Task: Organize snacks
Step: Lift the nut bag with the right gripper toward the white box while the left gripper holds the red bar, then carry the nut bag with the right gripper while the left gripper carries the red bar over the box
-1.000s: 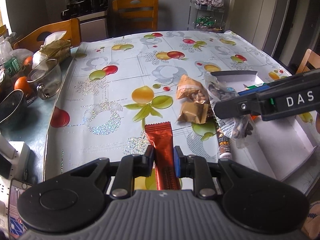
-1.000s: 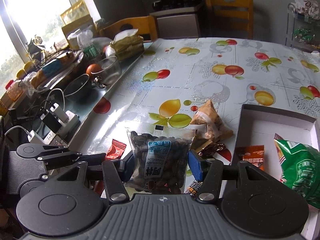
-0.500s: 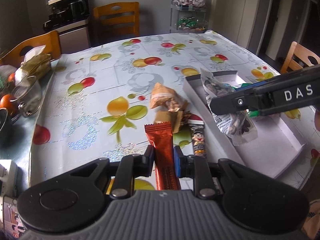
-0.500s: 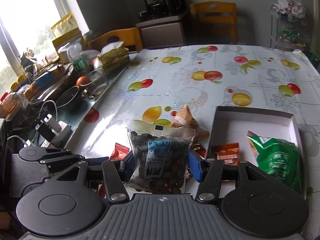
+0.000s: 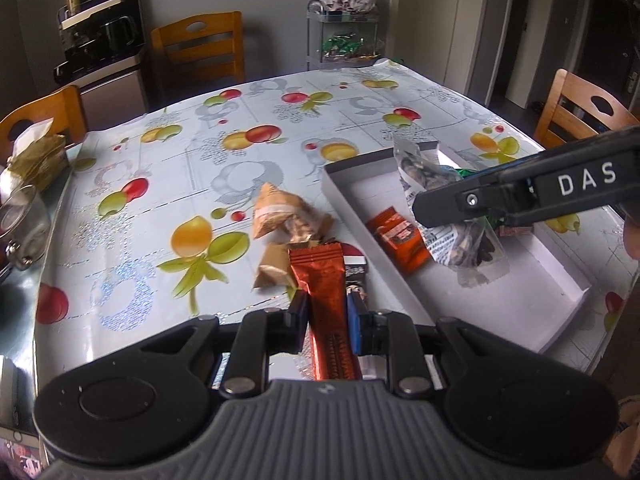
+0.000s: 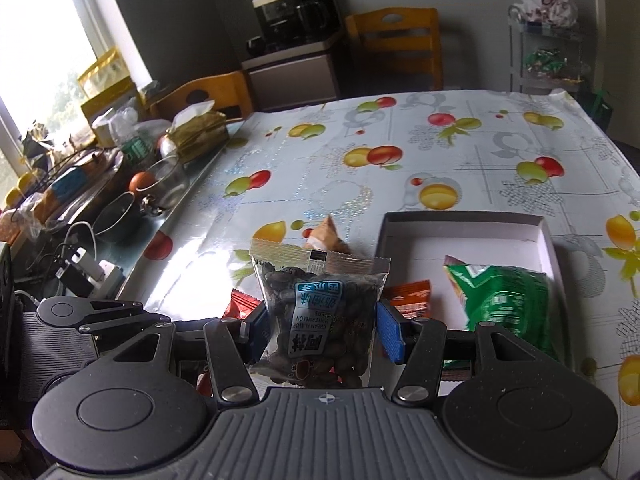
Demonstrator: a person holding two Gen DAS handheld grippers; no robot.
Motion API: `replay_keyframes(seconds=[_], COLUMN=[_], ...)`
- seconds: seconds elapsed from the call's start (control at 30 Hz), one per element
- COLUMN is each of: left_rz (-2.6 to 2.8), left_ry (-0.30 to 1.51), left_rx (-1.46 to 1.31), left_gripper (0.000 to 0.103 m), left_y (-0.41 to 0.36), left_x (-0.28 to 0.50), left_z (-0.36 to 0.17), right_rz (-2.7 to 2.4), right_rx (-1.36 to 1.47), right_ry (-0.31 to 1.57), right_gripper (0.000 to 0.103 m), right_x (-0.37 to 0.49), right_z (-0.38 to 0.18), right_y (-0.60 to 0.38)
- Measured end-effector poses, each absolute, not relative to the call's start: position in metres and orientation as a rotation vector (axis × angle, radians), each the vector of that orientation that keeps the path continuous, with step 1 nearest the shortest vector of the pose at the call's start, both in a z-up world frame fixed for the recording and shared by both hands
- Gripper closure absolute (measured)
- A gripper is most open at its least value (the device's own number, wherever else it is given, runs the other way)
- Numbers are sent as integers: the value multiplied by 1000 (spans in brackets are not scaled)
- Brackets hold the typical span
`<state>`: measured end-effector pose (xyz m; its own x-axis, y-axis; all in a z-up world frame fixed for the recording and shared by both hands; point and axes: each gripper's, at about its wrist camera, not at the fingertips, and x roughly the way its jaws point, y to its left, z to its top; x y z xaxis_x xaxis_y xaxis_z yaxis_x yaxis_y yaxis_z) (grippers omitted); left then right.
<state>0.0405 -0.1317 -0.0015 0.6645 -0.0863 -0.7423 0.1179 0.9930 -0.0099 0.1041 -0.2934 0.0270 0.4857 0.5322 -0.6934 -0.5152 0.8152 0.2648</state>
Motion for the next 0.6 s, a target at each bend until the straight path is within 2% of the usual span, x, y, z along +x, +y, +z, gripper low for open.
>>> replay_keyframes(seconds=[0.6], left_rz=[-188], left_ry=[833], left_rx=[67], left_gripper=[85], left_y=[-164], left_x=[58], left_z=[-3], right_rz=[569], right_rx=[54], right_ry=[852], right_gripper=[48], right_x=[107], right_z=[25], right_y=[-331])
